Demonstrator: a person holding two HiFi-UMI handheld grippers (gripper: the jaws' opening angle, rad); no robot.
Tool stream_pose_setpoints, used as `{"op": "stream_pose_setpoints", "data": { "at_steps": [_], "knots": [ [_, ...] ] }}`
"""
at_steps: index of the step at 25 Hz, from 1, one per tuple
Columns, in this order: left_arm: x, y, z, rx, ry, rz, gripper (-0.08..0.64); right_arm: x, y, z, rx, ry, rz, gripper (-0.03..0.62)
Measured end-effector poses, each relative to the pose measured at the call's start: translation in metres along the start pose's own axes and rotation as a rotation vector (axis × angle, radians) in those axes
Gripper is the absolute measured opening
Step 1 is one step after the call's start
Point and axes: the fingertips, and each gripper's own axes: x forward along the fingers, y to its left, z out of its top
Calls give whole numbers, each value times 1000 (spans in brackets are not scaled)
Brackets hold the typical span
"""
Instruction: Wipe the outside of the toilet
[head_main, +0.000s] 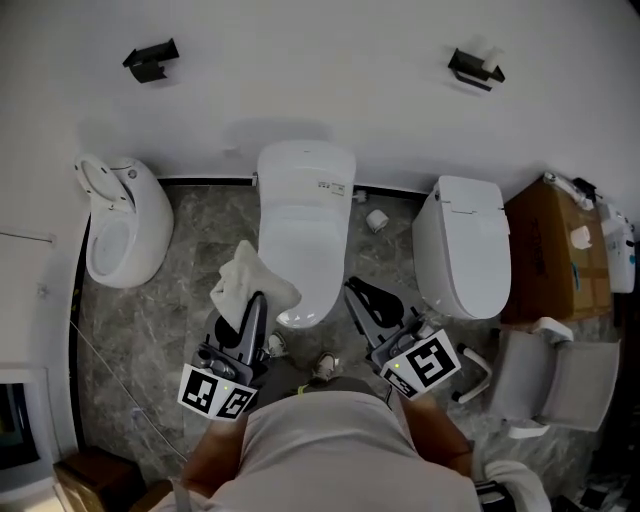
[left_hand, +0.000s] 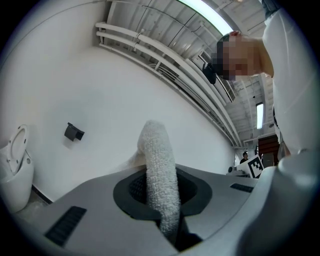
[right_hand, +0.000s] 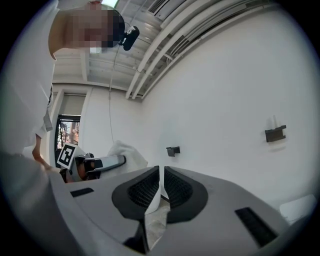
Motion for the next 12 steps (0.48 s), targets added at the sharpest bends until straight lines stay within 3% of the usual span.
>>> {"op": "stream_pose_setpoints", "data": {
  "at_steps": [7,12],
  "knots": [
    [51,63,-4,-33,49,-55,60,57,-35,4,1,35,-89,54],
    [80,115,-18,-36,93,-86,60,106,-55,-15,19,81,-138,54]
  ]
}}
